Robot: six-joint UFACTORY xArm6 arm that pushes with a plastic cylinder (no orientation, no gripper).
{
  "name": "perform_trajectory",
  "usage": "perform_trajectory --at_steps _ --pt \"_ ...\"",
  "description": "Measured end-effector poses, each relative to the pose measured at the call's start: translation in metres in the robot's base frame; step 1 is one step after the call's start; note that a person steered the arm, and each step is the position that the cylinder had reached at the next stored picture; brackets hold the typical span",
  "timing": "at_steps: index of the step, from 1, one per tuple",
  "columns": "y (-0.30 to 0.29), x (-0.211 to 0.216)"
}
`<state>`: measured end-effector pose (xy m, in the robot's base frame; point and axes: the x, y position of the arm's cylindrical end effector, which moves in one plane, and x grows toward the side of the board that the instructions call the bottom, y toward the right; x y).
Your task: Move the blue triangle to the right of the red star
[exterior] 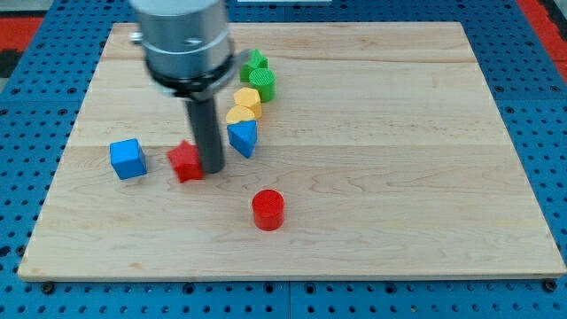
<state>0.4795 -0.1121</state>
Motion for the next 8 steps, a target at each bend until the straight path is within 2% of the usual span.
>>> perform_trajectory --at_steps 2,3,5,6,7,8 --pt "0.002 -0.035" --pt "0.023 -0.047" --pt "0.14 -0.017" --pt "0.149 -0.017" --pt "0.131 -0.04" --pt "0.148 -0.065"
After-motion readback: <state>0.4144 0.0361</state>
